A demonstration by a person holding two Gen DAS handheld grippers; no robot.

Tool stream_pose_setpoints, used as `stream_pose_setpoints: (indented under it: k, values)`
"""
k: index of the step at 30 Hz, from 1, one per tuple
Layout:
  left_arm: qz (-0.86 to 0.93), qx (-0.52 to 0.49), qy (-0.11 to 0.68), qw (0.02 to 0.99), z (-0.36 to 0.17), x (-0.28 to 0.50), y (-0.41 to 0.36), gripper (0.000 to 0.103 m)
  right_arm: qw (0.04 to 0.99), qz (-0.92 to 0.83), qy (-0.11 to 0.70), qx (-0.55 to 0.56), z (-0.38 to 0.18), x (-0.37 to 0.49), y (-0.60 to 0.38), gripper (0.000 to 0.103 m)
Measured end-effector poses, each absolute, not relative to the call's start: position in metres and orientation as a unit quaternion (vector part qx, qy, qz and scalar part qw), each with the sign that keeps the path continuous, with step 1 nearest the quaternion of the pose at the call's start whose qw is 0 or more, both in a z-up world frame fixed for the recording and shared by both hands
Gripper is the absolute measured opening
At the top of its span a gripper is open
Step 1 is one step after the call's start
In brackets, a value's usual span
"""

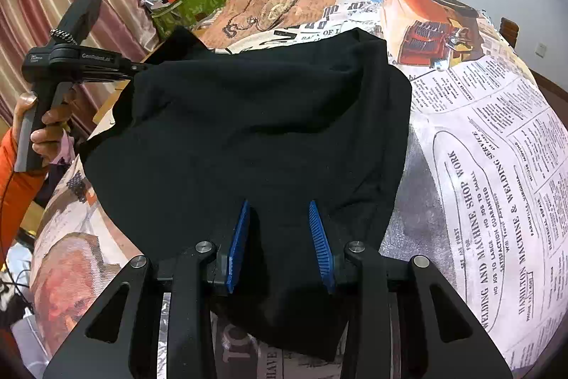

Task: Fold small clothes

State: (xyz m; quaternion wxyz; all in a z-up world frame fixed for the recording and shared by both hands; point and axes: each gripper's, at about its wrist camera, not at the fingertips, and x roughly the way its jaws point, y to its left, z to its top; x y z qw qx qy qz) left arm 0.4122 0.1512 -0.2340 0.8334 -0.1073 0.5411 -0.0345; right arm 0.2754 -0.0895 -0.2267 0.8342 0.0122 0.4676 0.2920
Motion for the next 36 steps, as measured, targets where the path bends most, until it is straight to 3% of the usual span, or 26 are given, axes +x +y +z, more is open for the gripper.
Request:
stream_pose_setpoints:
  k: [12, 14, 17, 25, 27, 29, 31, 36]
  values:
    - [-0.016, -0.116, 0.538, 0.835, -0.235, 0.403, 0.178, 0.008, 0.835, 0.290, 0.467, 0.009, -0.227, 0.278, -0.090, 0.032]
    - [-0.034, -0.112, 0.533, 0.838, -0.228, 0.398, 0.170, 0.014, 0.836, 0.289, 0.467, 0.007, -0.226, 0.278, -0.090, 0.032]
    - [-0.059, -0.113, 0.532, 0.837, -0.222, 0.396, 0.157, 0.036, 0.837, 0.287, 0.466, 0.002, -0.226, 0.278, -0.088, 0.032]
    - [-0.093, -0.139, 0.562, 0.810, -0.249, 0.415, 0.131, 0.037, 0.838, 0.284, 0.466, -0.002, -0.225, 0.277, -0.087, 0.032]
    - [-0.103, -0.148, 0.565, 0.805, -0.255, 0.416, 0.129, 0.032, 0.837, 0.285, 0.466, -0.001, -0.225, 0.277, -0.087, 0.032]
    - [-0.103, -0.146, 0.567, 0.804, -0.259, 0.415, 0.126, 0.017, 0.836, 0.286, 0.467, 0.003, -0.226, 0.278, -0.088, 0.032]
    - [-0.098, -0.130, 0.566, 0.808, -0.259, 0.410, 0.124, 0.010, 0.836, 0.288, 0.468, 0.007, -0.226, 0.278, -0.089, 0.032]
    - [-0.066, -0.079, 0.563, 0.820, -0.258, 0.397, 0.123, 0.009, 0.835, 0.289, 0.468, 0.011, -0.226, 0.278, -0.091, 0.032]
